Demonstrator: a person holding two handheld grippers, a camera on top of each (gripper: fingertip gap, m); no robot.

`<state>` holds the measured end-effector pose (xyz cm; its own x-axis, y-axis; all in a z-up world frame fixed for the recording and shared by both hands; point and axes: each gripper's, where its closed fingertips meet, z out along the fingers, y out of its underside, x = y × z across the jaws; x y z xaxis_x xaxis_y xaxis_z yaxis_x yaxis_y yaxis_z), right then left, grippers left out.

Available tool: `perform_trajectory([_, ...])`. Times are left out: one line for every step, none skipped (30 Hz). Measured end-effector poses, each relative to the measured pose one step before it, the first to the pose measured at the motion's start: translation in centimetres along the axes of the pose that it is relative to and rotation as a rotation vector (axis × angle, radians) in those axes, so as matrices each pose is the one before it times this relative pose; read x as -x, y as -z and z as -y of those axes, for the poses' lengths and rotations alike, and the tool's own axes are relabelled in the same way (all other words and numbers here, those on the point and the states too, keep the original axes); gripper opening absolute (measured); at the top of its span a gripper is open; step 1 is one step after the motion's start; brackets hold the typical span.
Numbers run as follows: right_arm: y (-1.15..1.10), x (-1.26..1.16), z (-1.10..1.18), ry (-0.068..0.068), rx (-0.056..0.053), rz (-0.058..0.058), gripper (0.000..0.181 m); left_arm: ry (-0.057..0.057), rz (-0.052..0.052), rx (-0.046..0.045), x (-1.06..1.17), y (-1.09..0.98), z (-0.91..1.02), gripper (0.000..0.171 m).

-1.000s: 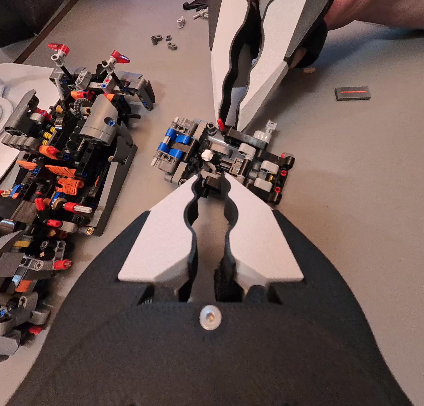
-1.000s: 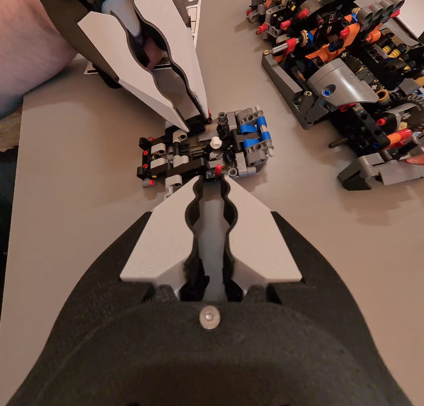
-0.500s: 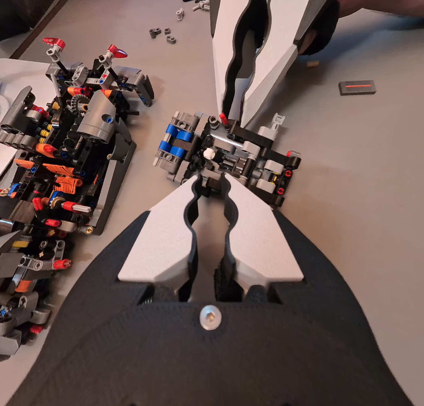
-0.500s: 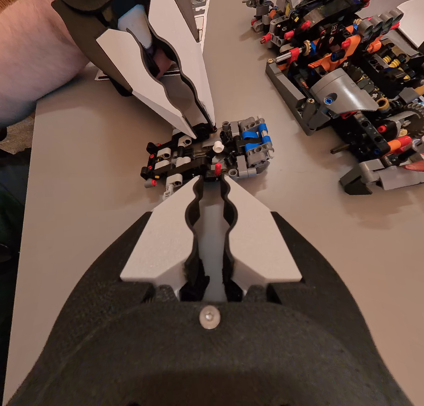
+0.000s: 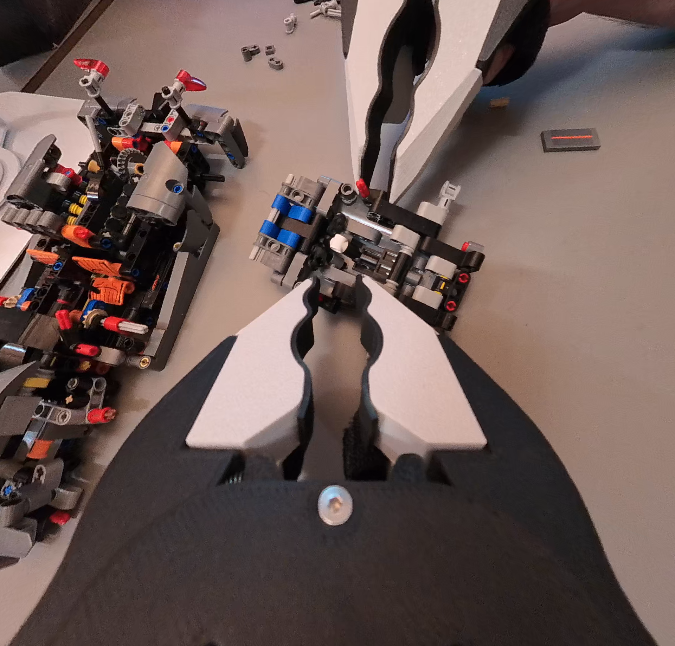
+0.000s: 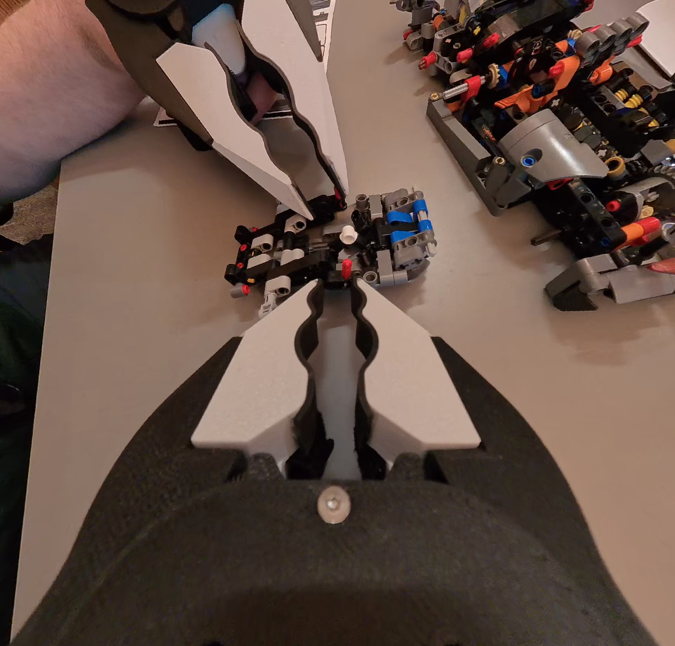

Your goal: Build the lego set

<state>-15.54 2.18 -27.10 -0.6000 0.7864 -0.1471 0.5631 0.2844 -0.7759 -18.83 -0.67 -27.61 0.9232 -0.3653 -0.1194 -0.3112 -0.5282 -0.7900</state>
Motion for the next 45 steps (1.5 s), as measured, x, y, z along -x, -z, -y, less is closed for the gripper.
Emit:
perform_trajectory([0.001,0.023,-0.002,-0.0005,0.0001,0.0014,0.012,0.0017,0.0000,-0.00118,0.016,0.036,0.004,0.019])
perform_trajectory([-0.002,0.017,0.004,-0.0002,-0.0003,0.0011,0.012,0.0029,-0.0002,-0.00219,0.029,0.043,0.004,0.019])
perform_trajectory([0.000,0.022,0.006,-0.0003,-0.0008,0.0010,0.012,0.0035,-0.0005,-0.00298,0.018,0.083,0.007,0.021])
perform_trajectory([-0.002,0.044,-0.012,-0.0004,-0.0003,0.0016,0.012,0.0030,-0.0015,-0.00304,0.017,0.079,-0.003,0.022])
perform_trajectory([-0.021,0.057,-0.011,0.0006,-0.0005,0.0021,0.012,0.0012,-0.0024,-0.00196,-0.020,0.089,-0.027,0.023])
perform_trajectory([-0.043,0.055,-0.021,0.0007,-0.0003,0.0021,0.012,0.0011,-0.0018,-0.00086,-0.014,0.073,-0.037,0.023])
perform_trajectory([-0.042,0.024,-0.039,-0.0003,0.0008,0.0014,0.012,0.0021,-0.0027,-0.00056,-0.010,0.047,-0.023,0.024])
perform_trajectory([-0.033,0.007,-0.025,-0.0006,0.0004,0.0015,0.012,0.0021,-0.0021,0.00025,-0.005,0.029,-0.029,0.025])
perform_trajectory([-0.007,-0.010,0.000,-0.0004,-0.0001,0.0012,0.012,0.0014,-0.0024,-0.00095,-0.007,0.034,-0.009,0.025])
perform_trajectory([0.020,-0.021,0.000,0.0001,0.0003,0.0005,0.012,0.0026,-0.0015,-0.00225,-0.004,0.045,0.020,0.025])
perform_trajectory([0.010,-0.028,-0.008,0.0004,0.0006,-0.0003,0.012,0.0047,-0.0029,-0.00215,-0.007,0.045,0.016,0.026])
perform_trajectory([0.014,-0.021,-0.015,-0.0005,-0.0003,0.0005,0.012,0.0035,-0.0033,-0.00213,-0.027,0.043,0.008,0.026])
perform_trajectory([-0.005,0.006,-0.011,-0.0020,-0.0005,0.0018,0.012,0.0018,-0.0003,-0.00085,0.010,0.033,-0.007,0.027])
perform_trajectory([-0.005,0.005,-0.024,-0.0018,-0.0005,0.0014,0.012,-0.0005,-0.0011,0.00042,-0.003,0.000,-0.017,0.027])
perform_trajectory([-0.003,0.009,-0.021,-0.0007,-0.0002,0.0006,0.012,-0.0022,-0.0015,0.00238,-0.037,-0.020,-0.028,0.026])
perform_trajectory([-0.006,0.002,-0.020,-0.0006,0.0001,0.0006,0.012,-0.0027,-0.0013,0.00293,-0.043,-0.049,-0.035,0.026])
perform_trajectory([0.009,0.003,-0.016,-0.0006,-0.0002,0.0007,0.012,-0.0020,-0.0013,0.00077,-0.029,-0.016,-0.005,0.025])
perform_trajectory([0.004,-0.002,-0.012,-0.0004,-0.0001,0.0009,0.012,-0.0010,-0.0016,-0.00009,-0.033,-0.006,0.007,0.025])
perform_trajectory([-0.004,0.000,0.003,0.0002,0.0002,0.0006,0.012,-0.0009,-0.0021,0.00013,-0.032,-0.002,0.001,0.024])
perform_trajectory([-0.003,-0.003,0.000,0.0001,0.0004,0.0003,0.012,-0.0016,-0.0023,0.00029,-0.040,-0.009,-0.006,0.024])
perform_trajectory([-0.001,-0.001,0.005,-0.0008,-0.0001,0.0005,0.012,-0.0015,-0.0009,0.00035,-0.031,-0.011,-0.004,0.023])
perform_trajectory([0.013,0.002,0.008,-0.0002,-0.0006,0.0000,0.012,-0.0011,0.0001,-0.00042,-0.003,0.002,0.004,0.023])
perform_trajectory([0.007,0.010,0.003,0.0003,0.0002,-0.0002,0.012,-0.0001,-0.0006,-0.00011,-0.001,0.009,-0.007,0.023])
perform_trajectory([0.000,0.010,-0.003,0.0002,0.0000,-0.0002,0.012,-0.0001,-0.0011,0.00009,-0.006,0.003,-0.004,0.023])
perform_trajectory([-0.007,0.002,-0.005,-0.0003,-0.0002,0.0001,0.012,-0.0005,-0.0007,0.00020,-0.007,-0.005,-0.011,0.023])
perform_trajectory([0.013,0.014,-0.013,-0.0006,0.0003,0.0008,0.012,-0.0002,-0.0006,-0.00009,-0.010,0.007,-0.004,0.023])
perform_trajectory([0.000,0.014,0.000,-0.0001,0.0000,0.0010,0.012,0.0003,-0.0012,-0.00031,-0.017,0.004,0.012,0.022])
perform_trajectory([0.005,0.007,0.016,0.0003,0.0006,0.0003,0.012,-0.0006,-0.0018,0.00002,-0.022,0.000,0.000,0.022])
perform_trajectory([0.011,0.009,0.027,0.0010,-0.0002,-0.0007,0.012,-0.0011,-0.0012,0.00064,-0.028,-0.007,-0.011,0.022])
perform_trajectory([0.006,-0.006,0.057,0.0019,-0.0003,-0.0013,0.012,-0.0006,-0.0009,0.00095,-0.017,0.004,-0.010,0.022])
perform_trajectory([0.000,-0.008,0.036,0.0022,0.0013,-0.0013,0.012,0.0006,-0.0001,0.00195,-0.016,0.005,-0.032,0.021])
perform_trajectory([-0.012,-0.012,0.040,0.0026,0.0036,-0.0008,0.012,0.0009,0.0013,0.00363,-0.010,0.022,-0.021,0.021])
perform_trajectory([-0.037,-0.007,0.033,0.0028,0.0055,0.0004,0.012,-0.0023,0.0031,0.00622,-0.046,0.048,-0.004,0.021])
perform_trajectory([-0.029,-0.004,0.043,0.0035,0.0086,0.0013,0.012,-0.0045,-0.0001,0.01216,-0.164,0.040,-0.037,0.019])
perform_trajectory([-0.017,-0.039,0.028,0.0077,0.0123,-0.0001,0.012,-0.0041,0.0060,0.01684,-0.129,0.023,-0.028,0.016])
perform_trajectory([-0.017,-0.087,0.019,0.0118,0.0155,-0.0017,0.012,-0.0055,0.0113,0.01528,-0.041,0.010,0.002,0.015])
perform_trajectory([-0.028,-0.110,0.018,0.0122,0.0166,-0.0005,0.012,-0.0034,0.0097,0.01074,-0.026,-0.012,0.003,0.014])
perform_trajectory([-0.018,-0.170,0.051,0.0087,0.0136,-0.0006,0.011,0.0010,0.0051,0.00637,-0.054,-0.018,-0.004,0.013])
perform_trajectory([-0.024,-0.195,0.086,0.0059,0.0108,-0.0017,0.011,0.0070,0.0006,0.00464,-0.095,-0.014,-0.002,0.012])
perform_trajectory([-0.033,-0.149,0.053,0.0068,0.0106,0.0005,0.010,0.0040,-0.0019,0.00341,-0.144,0.016,0.000,0.012])
perform_trajectory([-0.036,-0.121,0.047,0.0079,0.0095,0.0014,0.010,0.0000,-0.0026,0.00153,-0.176,0.010,0.013,0.012])
perform_trajectory([-0.030,-0.093,0.053,0.0070,0.0074,0.0002,0.009,0.0046,0.0007,0.00012,-0.091,-0.007,0.015,0.012])
perform_trajectory([-0.016,-0.092,0.057,0.0086,0.0042,-0.0022,0.007,0.0077,0.0018,-0.00051,-0.081,-0.024,0.032,0.012])
perform_trajectory([-0.002,-0.078,0.103,0.0113,-0.0014,-0.0047,0.006,0.0044,0.0049,-0.00118,-0.082,-0.025,0.034,0.012])
perform_trajectory([-0.013,-0.036,0.072,0.0086,-0.0033,-0.0025,0.005,0.0046,0.0114,-0.00017,0.007,-0.021,0.049,0.013])
